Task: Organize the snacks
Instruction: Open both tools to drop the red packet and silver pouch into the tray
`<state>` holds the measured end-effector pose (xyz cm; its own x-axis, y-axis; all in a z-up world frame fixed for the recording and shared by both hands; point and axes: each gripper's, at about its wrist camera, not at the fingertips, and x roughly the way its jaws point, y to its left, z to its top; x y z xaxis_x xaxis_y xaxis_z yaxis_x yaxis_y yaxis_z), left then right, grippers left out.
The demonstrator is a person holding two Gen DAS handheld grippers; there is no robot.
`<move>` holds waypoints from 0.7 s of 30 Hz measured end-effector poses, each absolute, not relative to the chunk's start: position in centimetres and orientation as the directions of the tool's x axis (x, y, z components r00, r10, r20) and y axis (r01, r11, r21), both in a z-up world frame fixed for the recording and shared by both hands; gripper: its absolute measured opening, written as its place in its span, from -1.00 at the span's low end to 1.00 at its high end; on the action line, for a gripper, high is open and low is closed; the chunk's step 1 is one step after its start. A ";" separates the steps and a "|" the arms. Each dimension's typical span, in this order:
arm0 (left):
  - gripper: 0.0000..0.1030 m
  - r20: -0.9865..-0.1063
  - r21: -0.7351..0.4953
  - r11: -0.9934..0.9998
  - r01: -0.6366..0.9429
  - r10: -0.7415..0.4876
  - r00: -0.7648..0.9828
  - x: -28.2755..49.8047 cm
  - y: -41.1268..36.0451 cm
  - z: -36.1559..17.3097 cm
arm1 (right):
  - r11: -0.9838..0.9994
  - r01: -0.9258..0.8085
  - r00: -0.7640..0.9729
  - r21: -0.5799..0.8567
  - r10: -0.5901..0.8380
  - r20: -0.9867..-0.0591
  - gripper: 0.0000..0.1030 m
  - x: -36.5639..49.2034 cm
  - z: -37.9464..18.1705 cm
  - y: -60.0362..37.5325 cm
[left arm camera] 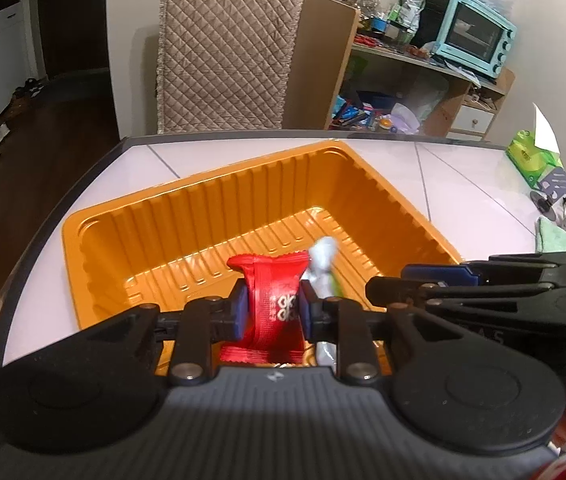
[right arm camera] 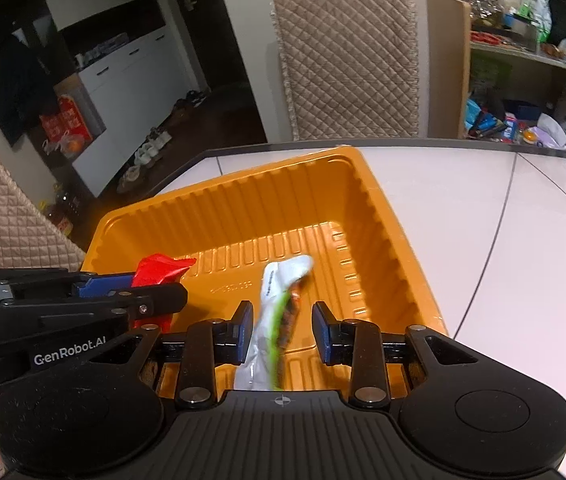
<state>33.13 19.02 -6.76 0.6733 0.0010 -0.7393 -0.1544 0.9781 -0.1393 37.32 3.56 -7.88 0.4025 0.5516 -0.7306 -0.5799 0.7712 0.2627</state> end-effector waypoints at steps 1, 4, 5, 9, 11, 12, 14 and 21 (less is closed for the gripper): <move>-0.53 -0.738 -0.141 0.978 -0.153 -0.001 0.675 33.2 18.9 -6.7 | 0.774 -0.577 0.406 0.263 0.551 -0.729 -0.35 37.3 -7.7 3.4; -0.33 -0.732 -0.140 0.979 -0.151 0.000 0.681 33.1 18.7 -6.5 | 0.777 -0.568 0.411 0.272 0.554 -0.724 -0.34 36.9 -7.2 2.7; -0.32 -0.730 -0.138 0.979 -0.151 0.002 0.683 33.0 18.7 -6.4 | 0.778 -0.564 0.414 0.276 0.556 -0.721 -0.33 36.7 -7.0 2.5; -0.30 -0.730 -0.153 0.977 -0.150 -0.009 0.684 31.9 18.6 -5.9 | 0.782 -0.550 0.428 0.292 0.565 -0.705 0.03 35.6 -6.1 1.4; -0.26 -0.732 -0.158 0.976 -0.148 -0.016 0.681 31.0 18.5 -5.6 | 0.783 -0.546 0.443 0.297 0.571 -0.692 0.11 34.7 -5.6 0.8; -0.23 -0.736 -0.157 0.976 -0.151 -0.014 0.677 30.6 18.4 -5.5 | 0.782 -0.545 0.444 0.302 0.575 -0.687 0.12 34.3 -5.3 0.5; -0.21 -0.738 -0.163 0.975 -0.153 -0.018 0.674 29.4 18.1 -5.2 | 0.782 -0.539 0.446 0.312 0.579 -0.682 0.13 33.4 -4.7 -0.1; -0.11 -0.745 -0.170 0.969 -0.179 -0.008 0.667 25.0 17.1 -3.9 | 0.791 -0.510 0.472 0.337 0.585 -0.659 0.17 29.5 -2.8 -2.6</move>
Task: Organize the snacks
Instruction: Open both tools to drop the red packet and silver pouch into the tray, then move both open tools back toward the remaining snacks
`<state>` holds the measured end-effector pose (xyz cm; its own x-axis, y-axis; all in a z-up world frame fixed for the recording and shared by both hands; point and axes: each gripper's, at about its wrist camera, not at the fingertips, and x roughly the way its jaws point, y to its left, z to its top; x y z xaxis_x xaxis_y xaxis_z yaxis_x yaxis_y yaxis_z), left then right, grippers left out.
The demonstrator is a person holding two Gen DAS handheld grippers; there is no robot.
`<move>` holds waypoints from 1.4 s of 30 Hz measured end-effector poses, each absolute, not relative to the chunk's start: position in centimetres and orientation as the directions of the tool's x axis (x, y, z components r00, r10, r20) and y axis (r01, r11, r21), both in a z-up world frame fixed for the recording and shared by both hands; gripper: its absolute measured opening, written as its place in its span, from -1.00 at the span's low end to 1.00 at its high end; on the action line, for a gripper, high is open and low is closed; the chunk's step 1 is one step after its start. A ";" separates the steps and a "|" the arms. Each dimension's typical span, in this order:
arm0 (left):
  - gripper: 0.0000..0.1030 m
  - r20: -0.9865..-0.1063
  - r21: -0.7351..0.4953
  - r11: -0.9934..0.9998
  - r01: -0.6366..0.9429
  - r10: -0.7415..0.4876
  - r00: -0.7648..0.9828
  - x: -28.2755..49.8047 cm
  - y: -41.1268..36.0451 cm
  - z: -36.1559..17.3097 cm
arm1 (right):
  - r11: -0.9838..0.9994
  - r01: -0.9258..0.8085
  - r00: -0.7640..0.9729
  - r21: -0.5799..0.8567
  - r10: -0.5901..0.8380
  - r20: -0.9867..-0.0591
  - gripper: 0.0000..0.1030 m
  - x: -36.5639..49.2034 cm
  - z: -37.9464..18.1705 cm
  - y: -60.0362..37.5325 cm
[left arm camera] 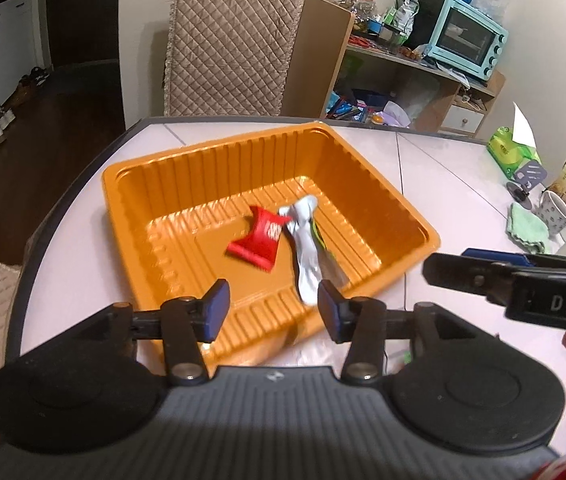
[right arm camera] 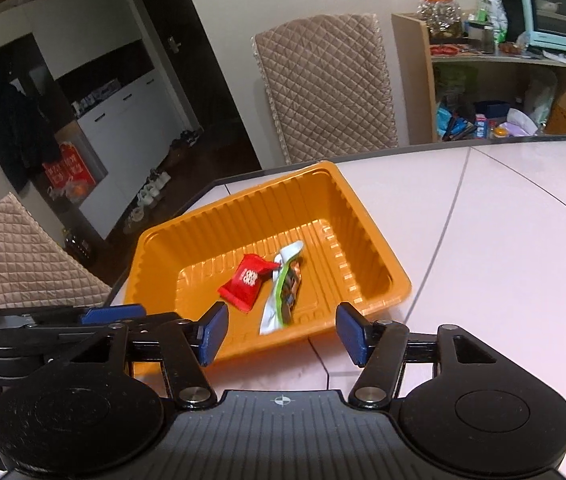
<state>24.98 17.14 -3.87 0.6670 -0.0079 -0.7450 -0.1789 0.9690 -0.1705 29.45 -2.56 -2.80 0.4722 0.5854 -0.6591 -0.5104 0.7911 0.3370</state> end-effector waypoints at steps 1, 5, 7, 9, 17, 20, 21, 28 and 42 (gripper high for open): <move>-0.10 -0.746 -0.169 0.969 -0.181 -0.006 0.665 24.4 17.0 -3.7 | 0.794 -0.507 0.476 0.337 0.583 -0.658 0.17 28.8 -2.6 -3.0; -0.09 -0.748 -0.166 0.970 -0.177 -0.007 0.663 22.1 16.1 -2.9 | 0.802 -0.489 0.488 0.343 0.577 -0.655 0.18 26.2 -1.9 -4.5; -0.09 -0.749 -0.169 0.971 -0.169 -0.015 0.663 21.0 15.7 -2.6 | 0.802 -0.475 0.487 0.362 0.582 -0.651 0.18 24.9 -1.7 -5.5; -0.09 -0.747 -0.168 0.972 -0.162 -0.019 0.665 19.8 15.0 -2.4 | 0.803 -0.463 0.484 0.374 0.583 -0.653 0.18 23.6 -1.6 -6.3; -0.05 -0.751 -0.163 0.980 -0.112 -0.049 0.659 15.6 12.1 -1.9 | 0.828 -0.433 0.509 0.357 0.551 -0.661 0.18 18.6 -0.8 -9.8; -0.03 -0.755 -0.162 0.982 -0.094 -0.062 0.653 14.3 11.2 -2.0 | 0.838 -0.420 0.516 0.348 0.536 -0.668 0.18 17.0 -0.8 -10.9; -0.02 -0.757 -0.161 0.983 -0.087 -0.067 0.650 14.0 10.9 -2.0 | 0.841 -0.416 0.518 0.346 0.532 -0.670 0.18 16.6 -0.9 -11.2; 0.03 -0.772 -0.159 0.986 -0.045 -0.096 0.628 11.7 8.8 -3.0 | 0.862 -0.378 0.523 0.338 0.501 -0.690 0.18 13.3 -1.4 -13.7; 0.03 -0.795 -0.140 0.990 0.027 -0.128 0.593 10.0 6.3 -4.7 | 0.891 -0.309 0.505 0.332 0.450 -0.736 0.18 10.5 -3.2 -16.6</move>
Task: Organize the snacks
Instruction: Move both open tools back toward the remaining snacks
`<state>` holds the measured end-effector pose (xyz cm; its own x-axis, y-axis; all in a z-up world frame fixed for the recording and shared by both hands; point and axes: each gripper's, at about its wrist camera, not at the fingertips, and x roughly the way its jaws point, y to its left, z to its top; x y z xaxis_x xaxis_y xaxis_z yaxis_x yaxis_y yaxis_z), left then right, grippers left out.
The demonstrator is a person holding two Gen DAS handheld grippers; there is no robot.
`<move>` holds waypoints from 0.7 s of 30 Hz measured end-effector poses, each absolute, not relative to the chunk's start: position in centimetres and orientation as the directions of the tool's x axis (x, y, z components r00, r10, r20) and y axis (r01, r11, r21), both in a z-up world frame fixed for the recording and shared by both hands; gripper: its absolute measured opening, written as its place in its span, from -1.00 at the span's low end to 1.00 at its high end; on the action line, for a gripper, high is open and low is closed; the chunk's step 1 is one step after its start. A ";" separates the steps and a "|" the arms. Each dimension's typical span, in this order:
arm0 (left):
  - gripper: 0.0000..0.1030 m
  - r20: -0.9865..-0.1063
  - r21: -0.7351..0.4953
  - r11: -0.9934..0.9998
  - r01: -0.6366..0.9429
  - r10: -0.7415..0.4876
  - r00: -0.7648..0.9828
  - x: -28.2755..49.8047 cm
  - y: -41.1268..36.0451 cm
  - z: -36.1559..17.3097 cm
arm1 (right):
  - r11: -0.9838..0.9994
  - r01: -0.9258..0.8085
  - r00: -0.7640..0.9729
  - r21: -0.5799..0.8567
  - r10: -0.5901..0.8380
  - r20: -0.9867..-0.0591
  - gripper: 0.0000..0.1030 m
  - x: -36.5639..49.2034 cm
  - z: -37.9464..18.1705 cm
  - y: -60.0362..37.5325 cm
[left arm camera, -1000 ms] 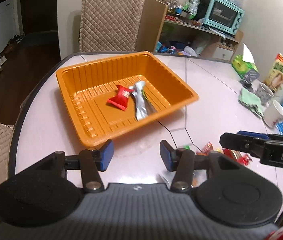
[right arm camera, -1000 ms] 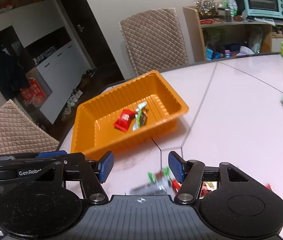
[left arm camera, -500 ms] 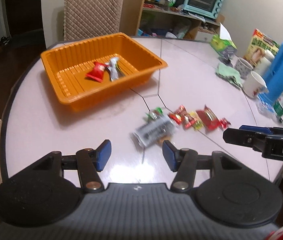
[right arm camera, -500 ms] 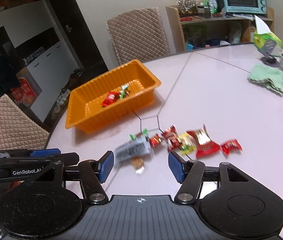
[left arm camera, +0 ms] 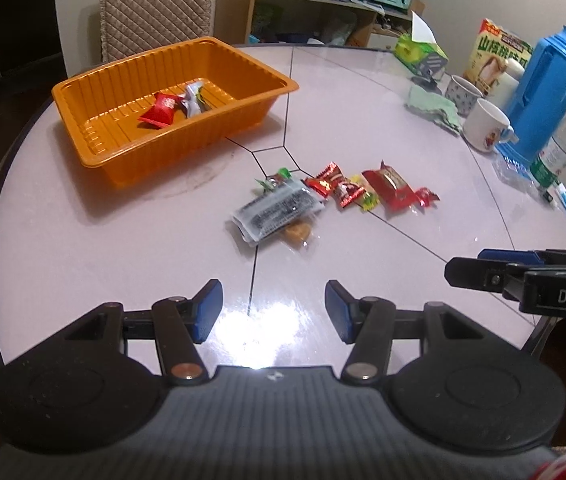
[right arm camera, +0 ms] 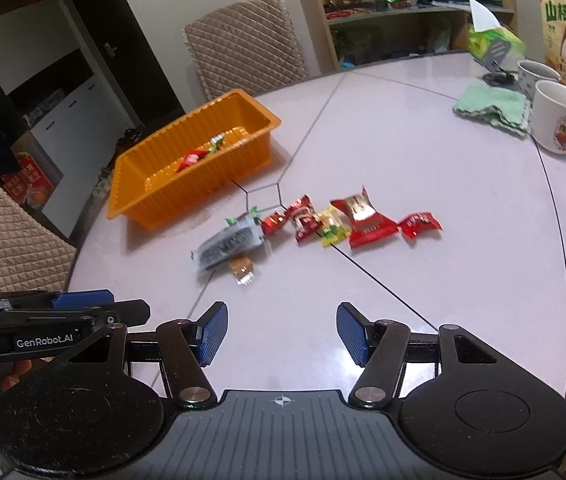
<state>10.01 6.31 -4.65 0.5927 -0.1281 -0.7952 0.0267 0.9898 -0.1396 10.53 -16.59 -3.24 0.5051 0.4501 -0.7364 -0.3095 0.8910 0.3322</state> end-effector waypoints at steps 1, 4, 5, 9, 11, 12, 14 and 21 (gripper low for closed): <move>0.03 -0.795 -0.133 0.991 0.034 -0.127 0.593 10.0 6.2 -4.7 | 0.893 -0.307 0.503 0.331 0.447 -0.740 0.18 10.5 -3.4 -16.7; 0.03 -0.795 -0.116 0.992 0.055 -0.126 0.593 10.2 5.8 -5.0 | 0.900 -0.296 0.502 0.319 0.431 -0.750 0.18 10.4 -3.8 -16.8; 0.03 -0.794 -0.113 0.992 0.061 -0.127 0.594 10.3 5.8 -5.1 | 0.902 -0.295 0.502 0.316 0.428 -0.752 0.18 10.4 -3.9 -16.9; 0.03 -0.795 -0.105 0.991 0.082 -0.134 0.592 10.8 5.7 -5.4 | 0.908 -0.287 0.501 0.307 0.415 -0.760 0.18 10.5 -4.2 -17.0; 0.03 -0.795 -0.099 0.991 0.091 -0.134 0.592 11.1 5.6 -5.5 | 0.909 -0.284 0.501 0.305 0.412 -0.761 0.18 10.6 -4.3 -17.0; 0.03 -0.796 -0.095 0.991 0.097 -0.134 0.590 11.3 5.5 -5.6 | 0.910 -0.281 0.501 0.304 0.409 -0.762 0.18 10.6 -4.3 -17.0; 0.03 -0.795 -0.089 0.990 0.110 -0.137 0.591 11.6 5.5 -5.8 | 0.912 -0.277 0.500 0.303 0.406 -0.765 0.18 10.9 -4.4 -17.0; 0.03 -0.785 -0.046 0.980 0.196 -0.157 0.599 13.5 5.5 -6.5 | 0.922 -0.249 0.503 0.295 0.384 -0.774 0.18 11.9 -5.0 -17.4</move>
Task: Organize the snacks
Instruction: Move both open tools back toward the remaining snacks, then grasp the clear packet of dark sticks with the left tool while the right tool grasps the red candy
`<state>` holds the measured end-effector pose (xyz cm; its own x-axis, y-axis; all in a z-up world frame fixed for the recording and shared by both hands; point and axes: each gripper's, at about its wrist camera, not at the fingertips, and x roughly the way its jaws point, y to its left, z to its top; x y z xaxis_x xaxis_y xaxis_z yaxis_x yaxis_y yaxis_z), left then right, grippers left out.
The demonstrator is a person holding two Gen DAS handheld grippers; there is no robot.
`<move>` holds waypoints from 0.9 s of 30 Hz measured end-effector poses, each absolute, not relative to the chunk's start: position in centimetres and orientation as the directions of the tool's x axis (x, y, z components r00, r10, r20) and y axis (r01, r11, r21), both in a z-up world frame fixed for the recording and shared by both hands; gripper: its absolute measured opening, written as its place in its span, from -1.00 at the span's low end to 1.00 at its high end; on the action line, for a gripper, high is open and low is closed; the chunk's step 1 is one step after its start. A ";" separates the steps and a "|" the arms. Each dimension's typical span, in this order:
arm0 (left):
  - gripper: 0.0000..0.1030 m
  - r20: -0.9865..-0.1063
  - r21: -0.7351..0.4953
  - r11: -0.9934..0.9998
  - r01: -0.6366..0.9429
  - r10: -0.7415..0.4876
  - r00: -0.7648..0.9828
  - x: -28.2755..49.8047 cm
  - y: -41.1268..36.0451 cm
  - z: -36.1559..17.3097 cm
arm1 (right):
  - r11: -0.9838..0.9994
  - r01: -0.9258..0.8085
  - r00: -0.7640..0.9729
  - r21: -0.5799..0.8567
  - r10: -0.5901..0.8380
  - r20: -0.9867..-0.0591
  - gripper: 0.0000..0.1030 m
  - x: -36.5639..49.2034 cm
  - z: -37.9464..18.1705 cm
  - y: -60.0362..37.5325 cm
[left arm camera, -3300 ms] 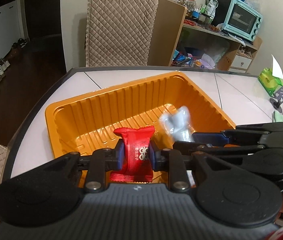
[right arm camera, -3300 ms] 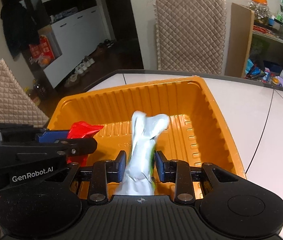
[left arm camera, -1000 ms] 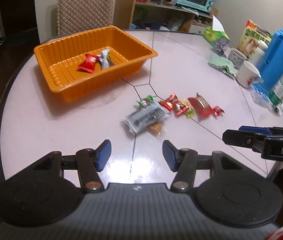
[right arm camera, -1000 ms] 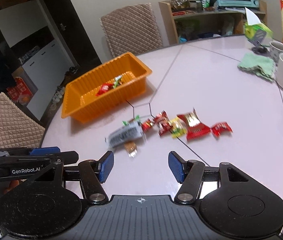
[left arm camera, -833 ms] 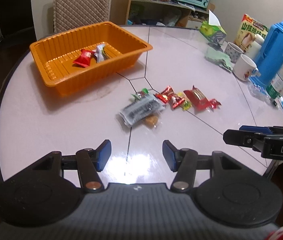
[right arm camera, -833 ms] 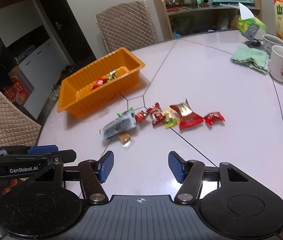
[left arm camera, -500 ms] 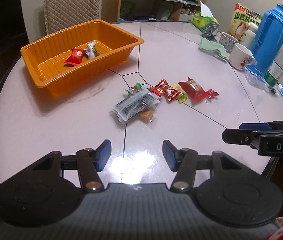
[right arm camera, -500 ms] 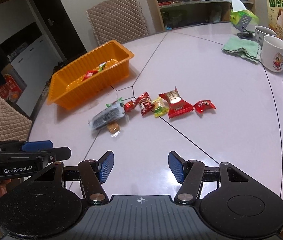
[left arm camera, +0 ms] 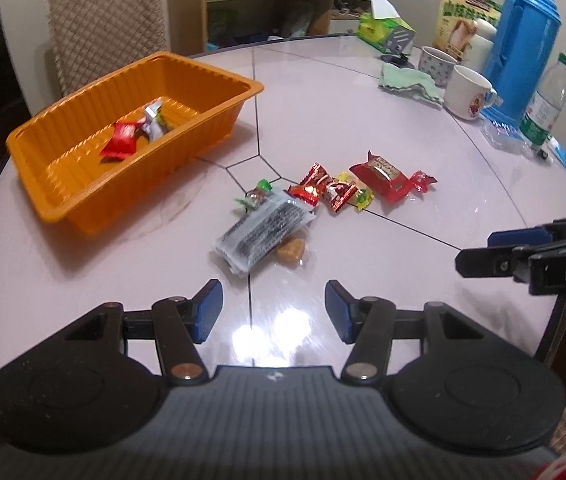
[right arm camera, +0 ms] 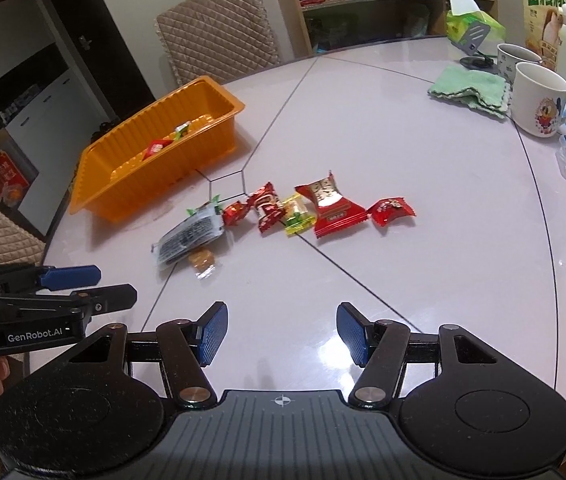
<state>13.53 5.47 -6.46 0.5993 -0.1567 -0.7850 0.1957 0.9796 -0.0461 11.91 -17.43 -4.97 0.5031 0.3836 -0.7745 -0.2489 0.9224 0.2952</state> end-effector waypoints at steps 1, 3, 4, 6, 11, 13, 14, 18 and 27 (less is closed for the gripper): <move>0.03 -0.784 -0.040 0.978 0.206 -0.158 0.600 13.9 5.5 -6.6 | 0.924 -0.244 0.505 0.294 0.380 -0.775 0.18 12.1 -5.0 -17.5; 0.03 -0.782 -0.034 0.974 0.223 -0.164 0.601 14.8 5.6 -6.9 | 0.928 -0.231 0.508 0.291 0.370 -0.778 0.18 12.3 -5.1 -17.8; 0.03 -0.783 -0.031 0.973 0.229 -0.166 0.599 15.3 5.7 -7.1 | 0.930 -0.224 0.509 0.290 0.366 -0.779 0.18 12.5 -5.2 -17.9; 0.03 -0.787 -0.030 0.969 0.245 -0.174 0.592 16.4 5.8 -7.4 | 0.933 -0.211 0.511 0.290 0.358 -0.781 0.18 12.9 -5.3 -18.2; 0.03 -0.791 -0.003 0.958 0.287 -0.178 0.585 19.1 5.5 -8.3 | 0.940 -0.185 0.513 0.286 0.341 -0.788 0.18 13.6 -5.6 -18.5; 0.03 -0.798 -0.001 0.954 0.301 -0.182 0.574 20.1 5.4 -8.7 | 0.942 -0.174 0.513 0.287 0.335 -0.790 0.18 13.9 -5.6 -18.6; 0.03 -0.801 -0.002 0.952 0.307 -0.186 0.569 20.5 5.3 -8.9 | 0.943 -0.169 0.513 0.288 0.334 -0.791 0.18 14.1 -5.7 -18.7; 0.03 -0.811 -0.012 0.941 0.337 -0.206 0.547 21.9 5.2 -9.7 | 0.946 -0.150 0.516 0.288 0.323 -0.793 0.18 14.6 -5.8 -18.8; 0.03 -0.843 -0.029 0.910 0.413 -0.244 0.480 23.5 5.0 -11.2 | 0.949 -0.113 0.512 0.293 0.309 -0.802 0.18 15.1 -6.0 -19.0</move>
<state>23.46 4.98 -11.20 0.4797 -0.2439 -0.8429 0.4127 0.9104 -0.0285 15.13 -19.02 -6.04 0.5122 0.3086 -0.8015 -0.1135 0.9493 0.2931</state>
